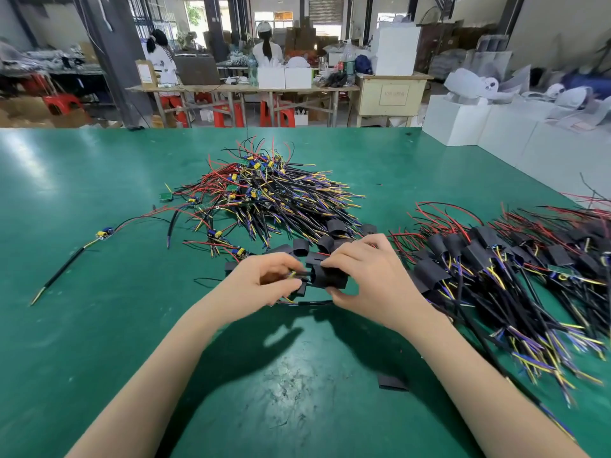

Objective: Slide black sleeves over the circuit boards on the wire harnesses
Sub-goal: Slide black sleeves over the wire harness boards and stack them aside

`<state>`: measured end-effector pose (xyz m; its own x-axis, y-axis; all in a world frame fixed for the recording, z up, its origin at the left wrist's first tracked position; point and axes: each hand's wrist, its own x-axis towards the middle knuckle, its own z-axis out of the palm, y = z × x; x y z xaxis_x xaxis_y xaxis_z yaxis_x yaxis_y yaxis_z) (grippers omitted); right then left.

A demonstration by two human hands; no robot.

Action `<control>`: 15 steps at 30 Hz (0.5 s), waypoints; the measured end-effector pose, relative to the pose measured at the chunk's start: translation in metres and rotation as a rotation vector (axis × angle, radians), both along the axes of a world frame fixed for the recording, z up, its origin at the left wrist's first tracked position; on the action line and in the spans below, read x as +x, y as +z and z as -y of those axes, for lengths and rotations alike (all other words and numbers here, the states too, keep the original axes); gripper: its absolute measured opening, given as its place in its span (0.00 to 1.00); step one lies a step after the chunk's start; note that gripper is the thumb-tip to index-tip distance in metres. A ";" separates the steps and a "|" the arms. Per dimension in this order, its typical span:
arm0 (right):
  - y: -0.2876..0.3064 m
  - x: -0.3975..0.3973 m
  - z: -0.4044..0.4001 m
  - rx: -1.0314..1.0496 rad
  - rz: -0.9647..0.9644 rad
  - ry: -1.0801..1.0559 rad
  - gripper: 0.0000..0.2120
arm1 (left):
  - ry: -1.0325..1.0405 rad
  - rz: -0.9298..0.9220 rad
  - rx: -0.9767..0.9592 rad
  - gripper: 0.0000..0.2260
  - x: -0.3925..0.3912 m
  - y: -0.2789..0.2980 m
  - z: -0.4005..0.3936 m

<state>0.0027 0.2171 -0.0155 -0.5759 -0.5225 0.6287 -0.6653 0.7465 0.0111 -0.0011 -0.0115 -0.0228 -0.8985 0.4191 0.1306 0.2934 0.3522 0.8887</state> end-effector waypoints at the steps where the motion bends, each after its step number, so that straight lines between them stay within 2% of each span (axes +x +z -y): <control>1: 0.000 0.000 0.001 -0.006 0.000 -0.012 0.12 | -0.041 0.018 0.001 0.13 0.001 0.000 -0.001; 4: 0.003 0.000 -0.004 -0.074 -0.025 -0.058 0.11 | -0.080 0.051 0.025 0.22 0.000 0.002 0.002; 10: 0.008 -0.001 -0.013 -0.152 -0.101 -0.081 0.11 | -0.015 0.111 0.000 0.07 -0.002 0.002 0.011; 15: 0.009 0.000 -0.012 -0.127 -0.129 -0.058 0.13 | 0.020 0.099 0.092 0.06 0.000 0.002 0.005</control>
